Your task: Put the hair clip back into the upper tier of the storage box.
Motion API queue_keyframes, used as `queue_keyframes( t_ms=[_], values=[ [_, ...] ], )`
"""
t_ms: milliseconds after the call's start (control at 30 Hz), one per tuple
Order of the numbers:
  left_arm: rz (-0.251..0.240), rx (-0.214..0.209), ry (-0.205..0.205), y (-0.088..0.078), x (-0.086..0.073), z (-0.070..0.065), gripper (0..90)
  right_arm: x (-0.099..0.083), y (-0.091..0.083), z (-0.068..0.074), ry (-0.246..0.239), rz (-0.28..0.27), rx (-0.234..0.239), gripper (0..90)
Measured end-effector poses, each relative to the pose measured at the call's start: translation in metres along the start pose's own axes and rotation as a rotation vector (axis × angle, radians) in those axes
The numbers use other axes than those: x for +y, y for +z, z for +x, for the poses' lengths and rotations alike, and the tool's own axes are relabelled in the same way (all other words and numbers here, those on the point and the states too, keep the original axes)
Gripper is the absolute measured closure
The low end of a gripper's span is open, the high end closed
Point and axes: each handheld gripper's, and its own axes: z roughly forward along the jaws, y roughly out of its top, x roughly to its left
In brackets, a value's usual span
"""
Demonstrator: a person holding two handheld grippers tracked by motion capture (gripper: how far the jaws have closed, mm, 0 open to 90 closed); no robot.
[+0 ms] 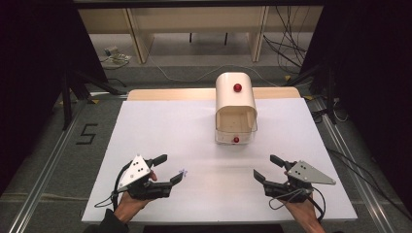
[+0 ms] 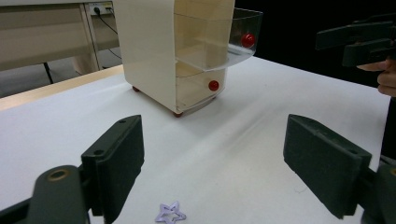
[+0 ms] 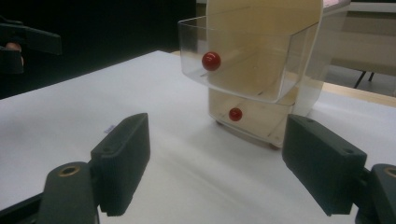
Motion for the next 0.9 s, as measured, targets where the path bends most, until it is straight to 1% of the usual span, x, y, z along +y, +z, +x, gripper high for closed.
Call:
queue_keyframes(
  t_ms=[200, 233, 300, 333, 367, 400, 500, 567, 600, 633, 667, 800, 833, 900],
  values=[
    [0.009, 0.019, -0.015, 0.001, 0.000, 0.001, 19.7, 0.000, 0.000, 0.000, 0.006, 0.001, 0.001, 24.6],
    [0.026, 0.034, -0.010, 0.003, -0.001, 0.001, 19.8, 0.000, 0.000, 0.000, 0.005, 0.000, 0.002, 24.7],
    [0.033, 0.037, -0.011, 0.004, -0.001, 0.001, 19.7, 0.000, 0.000, 0.000, 0.006, 0.002, 0.002, 24.9],
    [0.043, 0.041, -0.009, 0.004, -0.001, 0.001, 19.8, 0.000, 0.000, -0.001, 0.006, 0.001, 0.002, 25.0],
    [0.064, 0.051, -0.012, 0.007, -0.001, 0.001, 19.9, 0.000, 0.000, -0.001, 0.009, 0.002, 0.002, 25.1],
    [0.064, 0.051, -0.012, 0.007, -0.001, 0.001, 19.8, 0.000, 0.000, -0.001, 0.010, 0.002, 0.002, 25.2],
    [0.094, 0.071, -0.009, 0.010, -0.002, 0.001, 20.1, 0.000, 0.000, -0.001, 0.015, 0.004, -0.002, 25.3],
    [0.120, 0.085, 0.000, 0.013, -0.002, 0.001, 21.6, -0.001, 0.001, -0.002, 0.018, 0.007, -0.002, 25.4],
    [0.120, 0.085, 0.000, 0.013, -0.002, 0.001, 22.1, -0.001, 0.001, -0.002, 0.018, 0.007, -0.002, 25.4],
    [0.133, 0.094, 0.013, 0.015, -0.002, 0.001, 22.3, -0.001, 0.001, -0.002, 0.028, 0.012, 0.002, 25.4],
    [0.138, 0.101, 0.018, 0.016, -0.002, 0.000, 22.3, -0.001, 0.001, -0.002, 0.028, 0.012, 0.002, 25.4],
    [0.189, 0.123, 0.070, 0.022, -0.002, -0.004, 22.8, -0.001, 0.002, -0.003, 0.037, 0.017, 0.002, 25.4],
    [0.194, 0.123, 0.072, 0.023, -0.003, -0.004, 22.8, -0.001, 0.002, -0.003, 0.037, 0.017, 0.002, 25.4],
    [0.227, 0.124, 0.088, 0.027, -0.004, -0.005, 23.2, -0.002, 0.002, -0.004, 0.037, 0.017, 0.001, 25.5]
  ],
)
